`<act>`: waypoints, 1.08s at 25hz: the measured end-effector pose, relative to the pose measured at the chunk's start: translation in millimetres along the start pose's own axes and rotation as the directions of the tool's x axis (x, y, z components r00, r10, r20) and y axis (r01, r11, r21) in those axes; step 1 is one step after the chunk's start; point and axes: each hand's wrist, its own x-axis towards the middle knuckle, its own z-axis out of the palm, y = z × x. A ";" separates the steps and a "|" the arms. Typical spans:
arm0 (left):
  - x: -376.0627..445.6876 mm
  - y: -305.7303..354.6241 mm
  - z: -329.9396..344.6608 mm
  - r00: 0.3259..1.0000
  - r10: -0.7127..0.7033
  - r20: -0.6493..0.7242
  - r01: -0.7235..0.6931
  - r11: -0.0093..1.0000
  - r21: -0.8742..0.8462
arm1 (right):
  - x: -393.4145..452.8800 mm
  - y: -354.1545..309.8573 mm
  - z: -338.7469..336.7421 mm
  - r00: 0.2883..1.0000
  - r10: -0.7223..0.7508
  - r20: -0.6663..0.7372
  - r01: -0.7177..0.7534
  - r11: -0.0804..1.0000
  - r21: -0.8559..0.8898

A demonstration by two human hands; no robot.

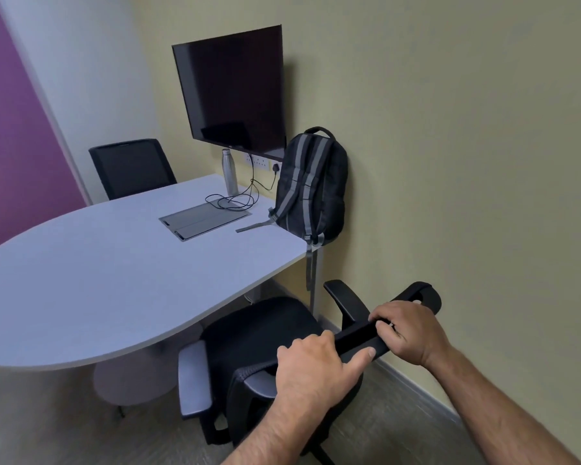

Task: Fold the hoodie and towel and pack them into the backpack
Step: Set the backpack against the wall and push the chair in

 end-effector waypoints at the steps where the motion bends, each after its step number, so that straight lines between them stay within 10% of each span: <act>1: 6.0 0.5 0.2 1.000 -0.008 -0.007 0.008 1.000 0.001 | 7.1 2.5 1.2 1.000 -0.019 -0.003 0.019 1.000 0.007; 27: 161.6 -8.0 -2.0 0.912 -0.307 -0.272 0.338 0.938 0.075 | 197.6 60.2 57.1 0.949 -0.314 -0.027 0.315 0.945 0.089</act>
